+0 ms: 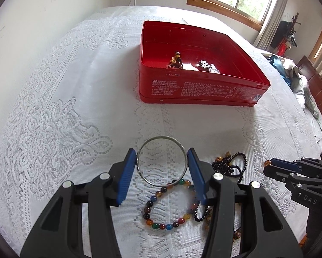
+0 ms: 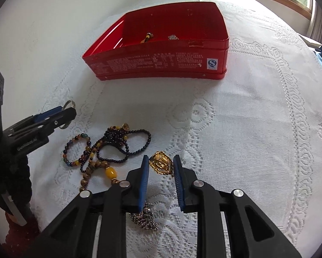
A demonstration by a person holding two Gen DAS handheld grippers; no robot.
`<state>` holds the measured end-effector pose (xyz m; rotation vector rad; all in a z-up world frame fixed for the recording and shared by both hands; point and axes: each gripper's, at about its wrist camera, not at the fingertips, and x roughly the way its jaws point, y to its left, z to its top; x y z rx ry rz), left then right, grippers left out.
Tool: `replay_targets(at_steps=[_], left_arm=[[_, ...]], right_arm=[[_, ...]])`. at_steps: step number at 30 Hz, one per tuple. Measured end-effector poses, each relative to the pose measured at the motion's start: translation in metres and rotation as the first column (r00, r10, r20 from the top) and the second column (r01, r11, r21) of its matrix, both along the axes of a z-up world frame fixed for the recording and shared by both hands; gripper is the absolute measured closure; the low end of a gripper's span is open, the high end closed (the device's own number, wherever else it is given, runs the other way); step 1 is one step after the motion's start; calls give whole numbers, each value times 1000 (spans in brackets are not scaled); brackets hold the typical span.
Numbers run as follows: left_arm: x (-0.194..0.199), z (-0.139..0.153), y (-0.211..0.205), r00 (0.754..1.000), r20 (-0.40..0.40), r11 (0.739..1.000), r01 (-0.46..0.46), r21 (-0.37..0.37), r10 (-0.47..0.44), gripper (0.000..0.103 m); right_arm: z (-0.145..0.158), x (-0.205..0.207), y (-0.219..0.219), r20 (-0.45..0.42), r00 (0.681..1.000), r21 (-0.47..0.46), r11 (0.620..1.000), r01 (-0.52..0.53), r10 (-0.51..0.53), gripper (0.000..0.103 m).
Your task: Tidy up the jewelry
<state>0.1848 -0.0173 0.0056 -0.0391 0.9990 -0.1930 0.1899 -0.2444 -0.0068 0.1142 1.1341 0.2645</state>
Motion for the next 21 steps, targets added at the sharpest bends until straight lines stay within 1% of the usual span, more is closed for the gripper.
replay_targets(at_steps=[6, 10, 13, 17, 21], left_arm=[[6, -9, -5, 1000, -30, 1000, 7, 7, -7, 55], [10, -10, -7, 999, -38, 1000, 11, 15, -11, 55], [11, -1, -10, 1000, -16, 1000, 18, 24, -17, 55], [16, 21, -16, 999, 37, 999, 29, 29, -30, 55], [30, 41, -24, 996, 84, 999, 26, 26, -28, 55]], right_arm=[[-16, 14, 6, -31, 1000, 2, 1000, 7, -6, 81], [-16, 17, 7, -29, 1000, 12, 1000, 7, -7, 81], [-5, 17, 3, -3, 1000, 26, 1000, 7, -7, 81], [20, 24, -1, 53, 999, 45, 999, 6, -9, 81], [45, 36, -5, 109, 994, 64, 998, 11, -18, 81]])
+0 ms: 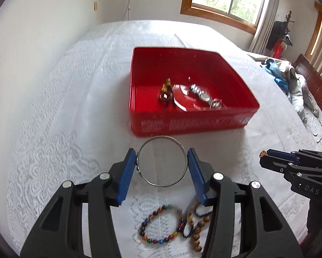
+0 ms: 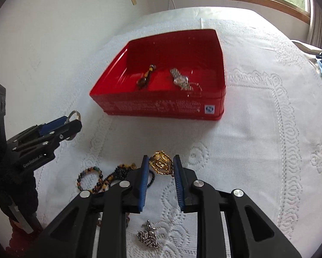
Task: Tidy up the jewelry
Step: 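Carry the clear disc and gold nugget into the red box and open both tools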
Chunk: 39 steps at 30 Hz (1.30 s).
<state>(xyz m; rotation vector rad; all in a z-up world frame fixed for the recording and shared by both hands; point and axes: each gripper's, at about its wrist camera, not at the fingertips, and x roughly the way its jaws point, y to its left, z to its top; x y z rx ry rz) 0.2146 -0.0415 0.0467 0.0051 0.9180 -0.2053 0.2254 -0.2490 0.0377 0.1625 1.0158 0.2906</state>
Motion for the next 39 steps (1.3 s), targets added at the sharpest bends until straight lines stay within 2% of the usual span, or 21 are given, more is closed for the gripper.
replay_targets(at_steps=[7, 12, 16, 23, 27, 30, 32, 39], left_arm=[[41, 23, -17, 999, 36, 999, -8, -40, 9, 55], [80, 27, -31, 999, 34, 998, -11, -59, 13, 55], [113, 14, -41, 1000, -11, 998, -13, -69, 12, 55], [153, -27, -53, 996, -88, 999, -23, -42, 19, 55], [168, -40, -54, 994, -111, 999, -17, -37, 12, 54], [173, -47, -53, 990, -141, 998, -22, -64, 13, 54], [175, -50, -50, 988, -152, 996, -23, -84, 10, 52], [162, -34, -44, 994, -106, 994, -3, -110, -9, 49]], right_arm=[[30, 35, -7, 45, 999, 39, 999, 27, -29, 81], [41, 76, -9, 56, 997, 49, 998, 47, -49, 81], [31, 111, -6, 32, 998, 31, 998, 59, -60, 81], [-8, 155, -6, -45, 996, -18, 997, 76, -76, 81], [-20, 165, -2, -52, 996, -43, 997, 67, -69, 80], [-21, 167, 3, -22, 998, -78, 995, 57, -58, 79], [-21, 169, 5, -12, 999, -81, 995, 51, -52, 73], [-8, 158, 3, 49, 997, -93, 994, 57, -53, 72]])
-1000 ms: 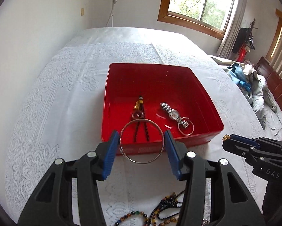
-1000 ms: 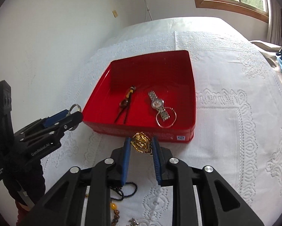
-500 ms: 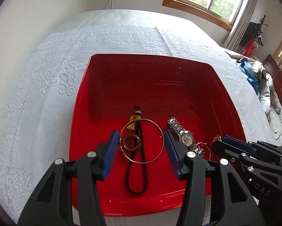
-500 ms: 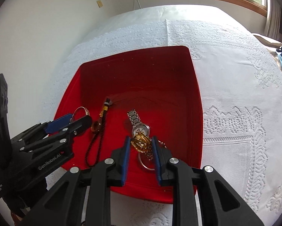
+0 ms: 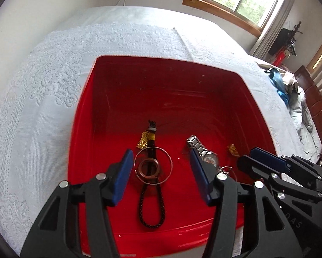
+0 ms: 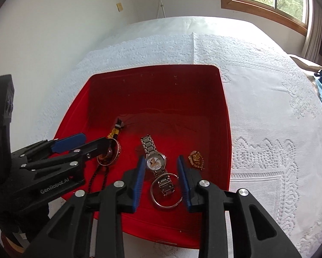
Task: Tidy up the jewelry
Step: 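Carry the clear disc and gold nugget into the red box and open both tools, then lift both tools out of the red box toward the remaining jewelry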
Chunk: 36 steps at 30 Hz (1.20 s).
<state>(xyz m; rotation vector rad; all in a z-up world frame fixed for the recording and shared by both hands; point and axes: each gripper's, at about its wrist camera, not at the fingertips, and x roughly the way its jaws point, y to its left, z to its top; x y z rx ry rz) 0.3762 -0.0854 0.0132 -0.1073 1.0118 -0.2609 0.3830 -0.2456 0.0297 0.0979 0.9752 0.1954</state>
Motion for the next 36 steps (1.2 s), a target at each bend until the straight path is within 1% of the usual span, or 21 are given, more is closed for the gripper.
replay_targets(at_steps=[4, 7, 10, 13, 17, 19, 22, 24, 30, 36], left_arm=[[-25, 21, 9, 998, 65, 1000, 15, 10, -16, 49], [-48, 34, 20, 995, 100, 1000, 19, 16, -20, 47], [-77, 42, 29, 991, 130, 998, 19, 57, -26, 45], [-101, 43, 36, 992, 126, 997, 23, 73, -32, 45], [-133, 33, 47, 993, 109, 995, 30, 98, -41, 43], [-148, 26, 52, 995, 88, 994, 38, 98, -46, 42], [-166, 15, 61, 997, 60, 994, 40, 102, -46, 38], [-177, 10, 67, 998, 53, 994, 36, 107, -42, 37], [-204, -7, 80, 999, 22, 994, 22, 109, -25, 37], [-227, -22, 90, 1000, -2, 994, 6, 113, -6, 36]], right_arm=[[12, -19, 1, 47, 999, -4, 1000, -9, 9, 72], [20, -37, 0, 72, 997, 9, 1000, -22, 21, 72], [22, -60, 0, 70, 996, 29, 998, -50, 48, 72], [21, -80, -3, 50, 996, 43, 997, -70, 67, 72], [16, -109, -4, 21, 996, 66, 994, -88, 86, 72], [12, -123, -3, 7, 995, 71, 993, -98, 97, 72], [4, -142, -1, -28, 994, 72, 992, -105, 107, 72], [-3, -152, -2, -56, 991, 79, 990, -116, 121, 72], [-18, -185, -1, -102, 985, 85, 988, -129, 137, 72], [-29, -203, 6, -135, 977, 81, 985, -152, 162, 72]])
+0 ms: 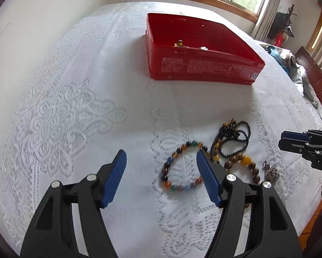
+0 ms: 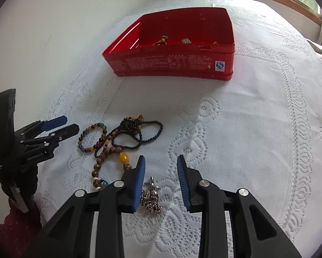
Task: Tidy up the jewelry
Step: 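Lift both tools out of the red box toward the remaining jewelry, then grasp the silver charm with the right tool while the left tool grasps the multicolour bead bracelet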
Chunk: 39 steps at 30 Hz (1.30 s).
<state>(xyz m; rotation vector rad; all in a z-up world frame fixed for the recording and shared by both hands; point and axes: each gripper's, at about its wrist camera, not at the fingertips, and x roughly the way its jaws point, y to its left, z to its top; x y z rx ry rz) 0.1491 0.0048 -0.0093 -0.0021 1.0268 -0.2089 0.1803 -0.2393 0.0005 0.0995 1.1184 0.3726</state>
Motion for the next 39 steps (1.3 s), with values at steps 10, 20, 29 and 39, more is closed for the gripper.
replay_targets(at_steps=[10, 20, 29, 39], left_arm=[[-24, -5, 3, 1000, -4, 1000, -29, -8, 29, 36], [-32, -3, -9, 1000, -14, 999, -27, -44, 26, 36], [-25, -2, -26, 999, -35, 998, -8, -62, 6, 35], [-10, -8, -40, 996, -79, 997, 28, -75, -34, 52]], right_arm=[[-18, -23, 10, -52, 997, -18, 999, -50, 49, 72], [-33, -24, 24, -75, 993, -77, 993, -93, 88, 71], [-33, -36, 29, -48, 991, -116, 984, -132, 127, 82], [-23, -33, 6, -38, 998, -77, 996, -55, 52, 90]])
